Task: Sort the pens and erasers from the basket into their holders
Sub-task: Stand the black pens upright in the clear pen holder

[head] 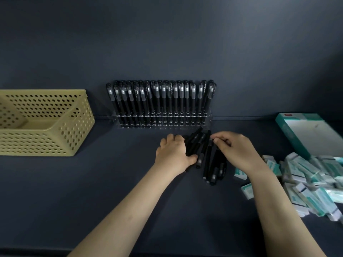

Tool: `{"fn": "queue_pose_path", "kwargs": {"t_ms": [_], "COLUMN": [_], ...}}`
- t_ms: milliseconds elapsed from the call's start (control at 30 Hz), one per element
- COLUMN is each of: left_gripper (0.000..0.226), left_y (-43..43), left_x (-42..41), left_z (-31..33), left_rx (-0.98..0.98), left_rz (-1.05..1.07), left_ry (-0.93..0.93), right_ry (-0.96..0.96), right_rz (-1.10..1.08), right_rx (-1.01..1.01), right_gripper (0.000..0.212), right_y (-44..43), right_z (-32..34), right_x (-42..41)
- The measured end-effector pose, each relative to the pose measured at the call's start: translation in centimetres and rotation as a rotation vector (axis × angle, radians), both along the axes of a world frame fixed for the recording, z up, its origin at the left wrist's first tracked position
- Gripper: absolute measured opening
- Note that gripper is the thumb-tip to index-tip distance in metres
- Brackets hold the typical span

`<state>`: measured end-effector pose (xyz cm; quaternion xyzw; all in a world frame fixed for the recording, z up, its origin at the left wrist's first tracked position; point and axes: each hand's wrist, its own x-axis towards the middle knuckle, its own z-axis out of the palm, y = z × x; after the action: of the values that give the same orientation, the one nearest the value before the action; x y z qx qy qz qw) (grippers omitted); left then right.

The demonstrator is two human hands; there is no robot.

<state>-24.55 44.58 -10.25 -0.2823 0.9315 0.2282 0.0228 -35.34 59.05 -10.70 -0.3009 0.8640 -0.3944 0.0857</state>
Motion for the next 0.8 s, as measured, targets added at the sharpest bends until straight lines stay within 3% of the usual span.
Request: {"fn": "queue_pose_path", "kwargs": {"t_ms": [300,500,633,800], "left_gripper": [0.049,0.051,0.038,0.024], "left_y": [-3.3,-3.2,-3.4,-4.2], "left_x": [2.0,2.6,3.0,3.1], "left_z": [0.3,-0.1,-0.3,0.5], "left_rx": [-0.018,-0.023,0.002,0.116], "left_rz": [0.098,0.081,0.099,0.057], "left_ry": [-0.048,-0.009,0.099,0.081], "right_ry": [0.049,0.123,0.263,0.282], "right_rz": [0.024,0.029,-0.051,-0.044], "right_rx": [0.039,0.065,0.072,-0.024], "right_gripper": [0.02,0.017,0.015,0.015], "right_y": [-0.1,-0.4,-1.0,-2.0], "right_z": [0.3,-0.1,-0.6,-0.4], "right_x": [0.4,0.6,0.9,1.7]}}
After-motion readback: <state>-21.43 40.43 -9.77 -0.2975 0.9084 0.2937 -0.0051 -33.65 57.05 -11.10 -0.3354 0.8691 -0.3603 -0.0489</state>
